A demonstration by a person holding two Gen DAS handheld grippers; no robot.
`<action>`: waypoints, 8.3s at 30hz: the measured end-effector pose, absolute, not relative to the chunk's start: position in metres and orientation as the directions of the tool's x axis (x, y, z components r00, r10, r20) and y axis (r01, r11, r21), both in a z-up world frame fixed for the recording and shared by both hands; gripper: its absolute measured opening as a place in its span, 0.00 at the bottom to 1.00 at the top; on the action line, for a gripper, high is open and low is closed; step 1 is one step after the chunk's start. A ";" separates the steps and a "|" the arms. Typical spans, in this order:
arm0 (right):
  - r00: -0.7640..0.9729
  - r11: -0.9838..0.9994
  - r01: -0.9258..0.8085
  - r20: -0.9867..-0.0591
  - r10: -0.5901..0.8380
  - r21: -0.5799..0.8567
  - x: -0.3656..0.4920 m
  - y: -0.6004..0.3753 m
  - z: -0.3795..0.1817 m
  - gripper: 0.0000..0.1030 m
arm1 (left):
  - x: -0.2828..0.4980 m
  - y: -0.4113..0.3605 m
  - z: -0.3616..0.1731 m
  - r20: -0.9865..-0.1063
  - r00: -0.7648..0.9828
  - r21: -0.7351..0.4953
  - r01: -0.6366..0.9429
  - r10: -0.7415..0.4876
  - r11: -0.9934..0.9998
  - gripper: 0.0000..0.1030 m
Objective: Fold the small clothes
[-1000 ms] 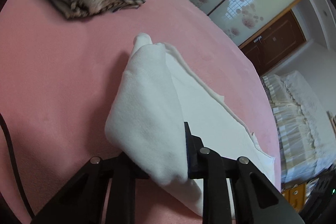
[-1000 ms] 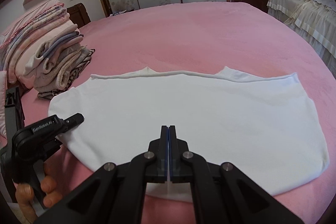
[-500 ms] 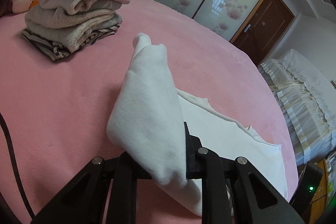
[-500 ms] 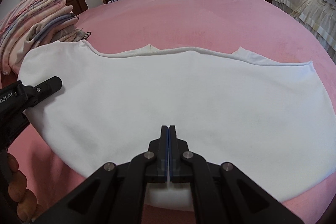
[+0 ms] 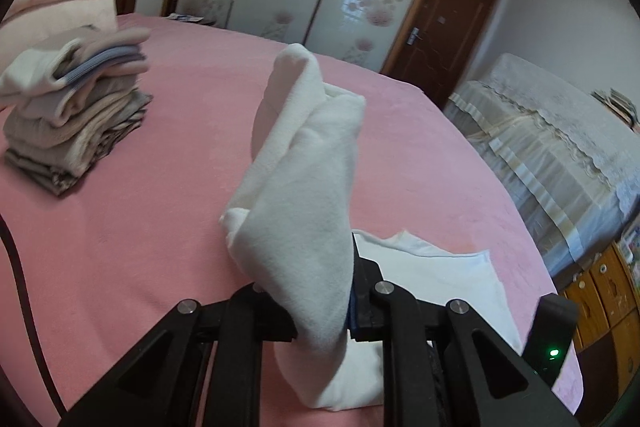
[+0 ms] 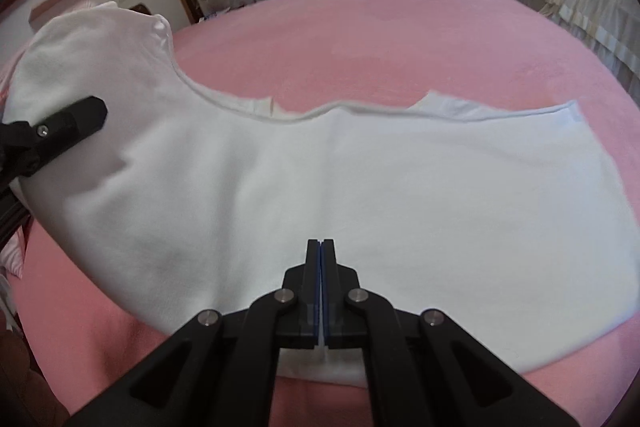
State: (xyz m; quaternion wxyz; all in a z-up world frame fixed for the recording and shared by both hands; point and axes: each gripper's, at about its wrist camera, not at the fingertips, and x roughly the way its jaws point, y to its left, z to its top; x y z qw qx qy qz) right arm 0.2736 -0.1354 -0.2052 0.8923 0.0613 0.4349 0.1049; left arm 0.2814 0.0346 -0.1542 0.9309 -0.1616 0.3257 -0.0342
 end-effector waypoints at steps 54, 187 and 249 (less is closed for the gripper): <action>0.678 0.949 0.087 -0.716 0.167 0.304 0.221 -0.371 -0.166 0.03 | 0.227 -0.144 -0.177 -0.683 0.652 -0.140 0.325 -0.329 0.935 0.76; 0.571 0.962 -0.242 -0.783 0.245 0.125 0.260 -0.232 -0.111 0.21 | 0.309 0.028 -0.106 -0.774 0.601 -0.184 0.089 -0.200 0.979 0.19; 0.645 0.888 -0.417 -0.624 0.441 0.196 0.410 0.235 -0.050 0.49 | 0.449 0.537 -0.080 -0.711 0.563 0.121 -0.493 0.422 0.861 0.84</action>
